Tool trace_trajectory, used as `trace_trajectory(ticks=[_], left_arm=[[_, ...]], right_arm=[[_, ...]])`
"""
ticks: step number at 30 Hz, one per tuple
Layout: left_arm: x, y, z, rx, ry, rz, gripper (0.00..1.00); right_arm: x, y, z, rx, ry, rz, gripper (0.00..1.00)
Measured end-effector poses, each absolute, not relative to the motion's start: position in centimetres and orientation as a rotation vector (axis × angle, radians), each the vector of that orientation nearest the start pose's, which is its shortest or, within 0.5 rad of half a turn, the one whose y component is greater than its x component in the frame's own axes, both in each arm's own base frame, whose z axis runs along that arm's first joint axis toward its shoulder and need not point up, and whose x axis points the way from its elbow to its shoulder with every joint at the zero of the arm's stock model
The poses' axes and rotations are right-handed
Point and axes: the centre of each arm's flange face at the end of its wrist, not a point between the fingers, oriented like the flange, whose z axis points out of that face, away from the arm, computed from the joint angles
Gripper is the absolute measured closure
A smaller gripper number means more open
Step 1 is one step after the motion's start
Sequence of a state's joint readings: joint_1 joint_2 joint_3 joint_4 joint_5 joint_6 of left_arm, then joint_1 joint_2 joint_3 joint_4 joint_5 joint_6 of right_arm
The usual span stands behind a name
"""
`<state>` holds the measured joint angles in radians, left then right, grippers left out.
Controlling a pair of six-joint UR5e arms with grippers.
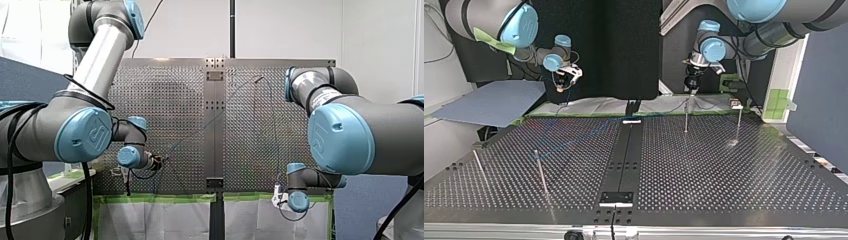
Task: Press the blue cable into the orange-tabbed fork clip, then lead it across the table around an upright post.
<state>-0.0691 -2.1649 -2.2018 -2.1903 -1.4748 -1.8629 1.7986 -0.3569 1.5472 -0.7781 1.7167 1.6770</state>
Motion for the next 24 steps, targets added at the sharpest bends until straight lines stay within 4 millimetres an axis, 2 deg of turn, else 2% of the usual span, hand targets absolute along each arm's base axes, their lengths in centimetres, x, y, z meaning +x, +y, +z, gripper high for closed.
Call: trace_trajectory(ticks=[24], left_arm=[[42.60, -17.87, 2.29, -0.092, 1.854, -0.318, 0.03]], right_arm=[[24.97, -55.09, -18.44, 1.545, -1.504, 1.046, 1.00]])
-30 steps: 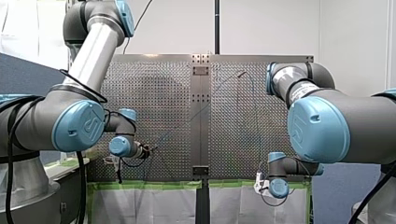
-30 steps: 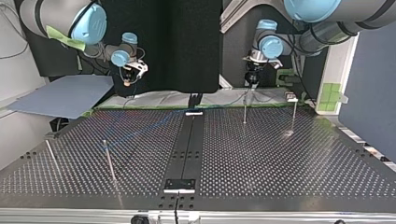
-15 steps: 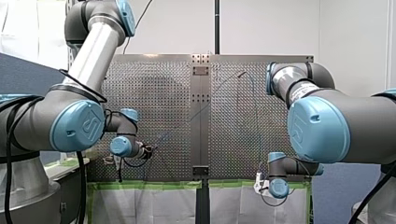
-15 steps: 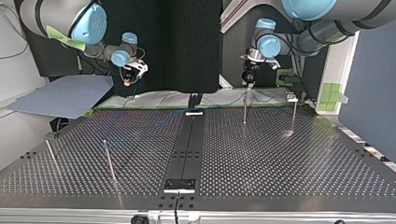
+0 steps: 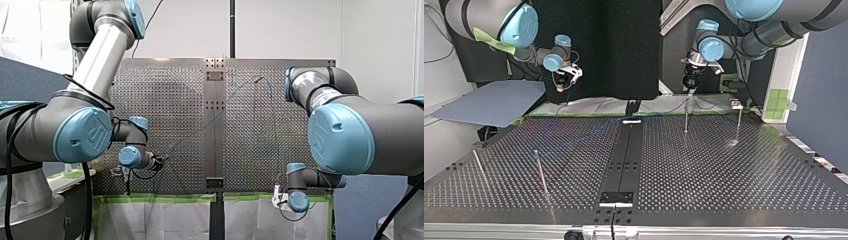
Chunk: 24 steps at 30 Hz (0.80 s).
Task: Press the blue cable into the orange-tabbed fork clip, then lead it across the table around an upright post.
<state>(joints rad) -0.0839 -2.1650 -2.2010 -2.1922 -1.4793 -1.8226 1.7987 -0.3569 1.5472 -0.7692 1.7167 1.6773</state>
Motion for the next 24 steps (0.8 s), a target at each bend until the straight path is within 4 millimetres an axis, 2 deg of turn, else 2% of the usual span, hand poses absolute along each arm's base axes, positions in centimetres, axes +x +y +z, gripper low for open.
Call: trace_trajectory(ticks=[13, 24], left_arm=[[42.64, -17.97, 2.33, -0.085, 1.848, -0.318, 0.03], [42.47, -18.61, 2.35, 0.000, 1.848, -0.312, 0.03]], right_arm=[[24.98, -55.08, -18.45, 1.546, -1.504, 1.045, 1.00], [25.03, -55.29, -18.36, 1.543, -1.502, 1.048, 1.00]])
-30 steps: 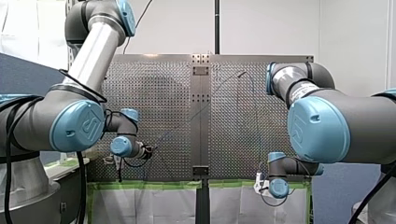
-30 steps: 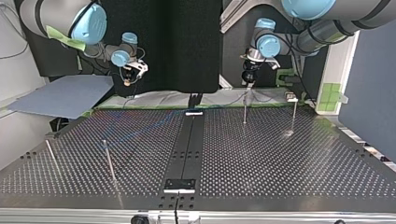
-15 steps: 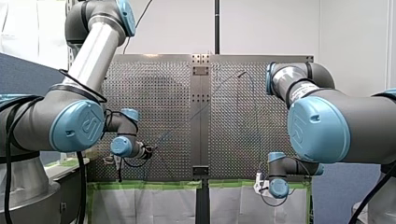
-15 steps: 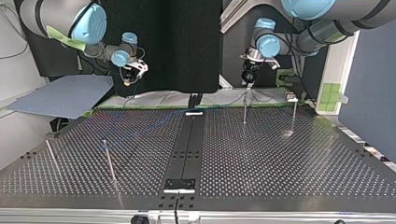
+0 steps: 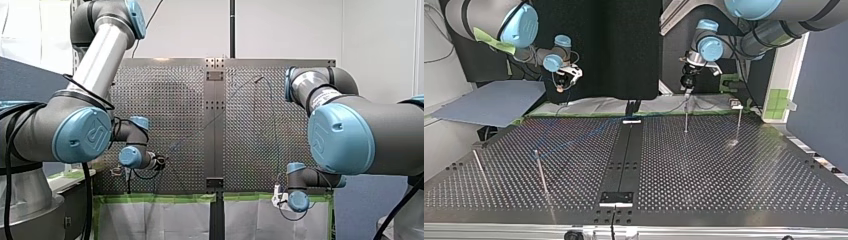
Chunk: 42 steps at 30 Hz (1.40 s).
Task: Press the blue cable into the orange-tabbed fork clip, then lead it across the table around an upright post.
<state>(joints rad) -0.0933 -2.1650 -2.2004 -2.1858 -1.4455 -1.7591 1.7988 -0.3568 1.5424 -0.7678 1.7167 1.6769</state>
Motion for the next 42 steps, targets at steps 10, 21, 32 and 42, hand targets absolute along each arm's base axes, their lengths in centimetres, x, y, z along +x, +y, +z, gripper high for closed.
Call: trace_trajectory(ticks=[10, 21, 32, 42], left_arm=[[43.2, -19.7, 2.9, 0.000, 1.830, -0.346, 0.03], [44.7, -20.4, 3.7, -0.065, 1.787, -0.327, 0.03], [46.4, -21.4, 4.8, -0.109, 1.744, -0.336, 0.03], [47.9, -22.2, 5.8, -0.130, 1.710, -0.358, 0.03]], right_arm=[[25.1, -55.4, -18.3, 1.542, -1.500, 1.050, 1.00], [25.1, -55.4, -18.3, 1.542, -1.500, 1.051, 1.00], [25.1, -55.4, -18.3, 1.544, -1.501, 1.048, 1.00], [25.1, -55.4, -18.3, 1.544, -1.501, 1.048, 1.00]])
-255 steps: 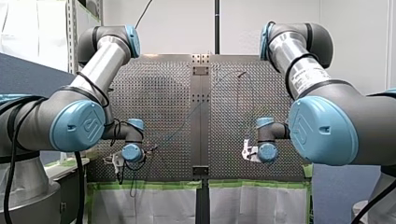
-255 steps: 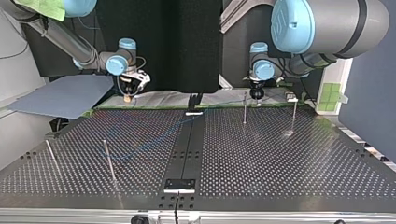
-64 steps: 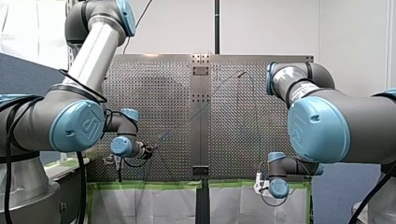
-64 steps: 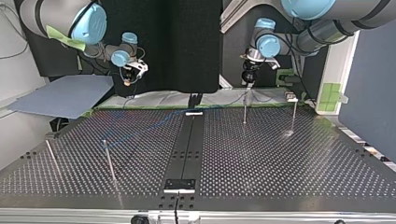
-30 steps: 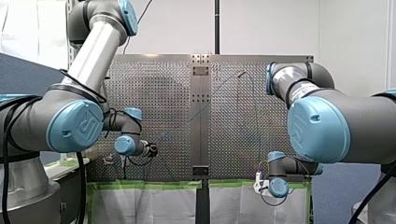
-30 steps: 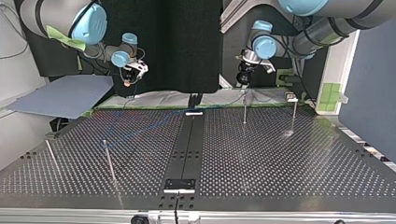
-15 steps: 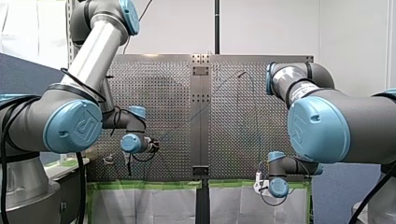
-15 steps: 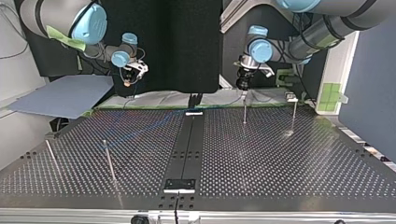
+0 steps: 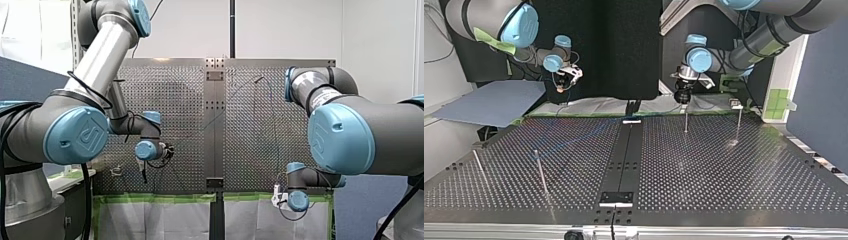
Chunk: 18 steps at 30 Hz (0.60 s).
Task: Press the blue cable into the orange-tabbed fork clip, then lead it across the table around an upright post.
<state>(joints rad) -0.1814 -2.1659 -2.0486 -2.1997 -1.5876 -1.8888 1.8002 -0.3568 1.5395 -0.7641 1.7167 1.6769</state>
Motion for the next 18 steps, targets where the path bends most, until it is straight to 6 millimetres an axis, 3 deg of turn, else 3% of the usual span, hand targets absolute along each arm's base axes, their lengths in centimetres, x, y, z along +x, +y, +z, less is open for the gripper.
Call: trace_trajectory(ticks=[18], left_arm=[[50.3, -23.9, 7.7, -0.120, 1.673, -0.393, 0.03]], right_arm=[[25.1, -55.4, -18.3, 1.544, -1.501, 1.048, 1.00]])
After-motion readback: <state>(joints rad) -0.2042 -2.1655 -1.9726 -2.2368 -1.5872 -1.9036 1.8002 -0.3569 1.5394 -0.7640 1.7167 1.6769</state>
